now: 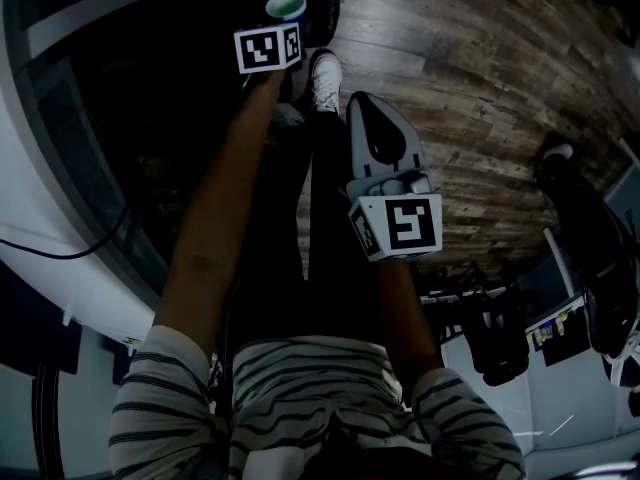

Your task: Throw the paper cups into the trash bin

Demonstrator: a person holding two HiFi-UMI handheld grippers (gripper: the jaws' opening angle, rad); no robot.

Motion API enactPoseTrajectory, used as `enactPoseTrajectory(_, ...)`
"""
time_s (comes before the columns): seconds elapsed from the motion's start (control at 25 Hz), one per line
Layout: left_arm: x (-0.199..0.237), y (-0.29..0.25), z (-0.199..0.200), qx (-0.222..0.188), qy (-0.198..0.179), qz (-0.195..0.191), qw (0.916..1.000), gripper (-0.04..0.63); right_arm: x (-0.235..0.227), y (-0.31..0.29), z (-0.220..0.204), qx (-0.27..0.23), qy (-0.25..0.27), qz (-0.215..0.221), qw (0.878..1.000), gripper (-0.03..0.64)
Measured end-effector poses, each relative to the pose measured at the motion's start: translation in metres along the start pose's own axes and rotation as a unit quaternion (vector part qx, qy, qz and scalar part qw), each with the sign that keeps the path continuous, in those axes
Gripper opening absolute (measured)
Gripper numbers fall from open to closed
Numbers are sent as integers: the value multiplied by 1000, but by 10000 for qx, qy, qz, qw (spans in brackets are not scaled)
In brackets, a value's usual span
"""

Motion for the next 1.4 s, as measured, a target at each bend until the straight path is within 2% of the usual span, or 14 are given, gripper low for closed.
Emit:
enactPoseTrajectory(0.36, 4, -7, 3, 2, 90, 96, 9999, 288, -5, -4, -3, 55, -15, -27, 10000, 17)
enactPoseTrajectory(1.4, 6, -2, 4, -38, 168, 16, 9999, 285, -4, -10, 3, -46, 54, -58, 10000, 17)
Point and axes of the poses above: the fingertips, and each gripper's own axes: y backward along the fingers, x to its left, z out of its top, the point moved 8 cm from there along y, backward along the fingers
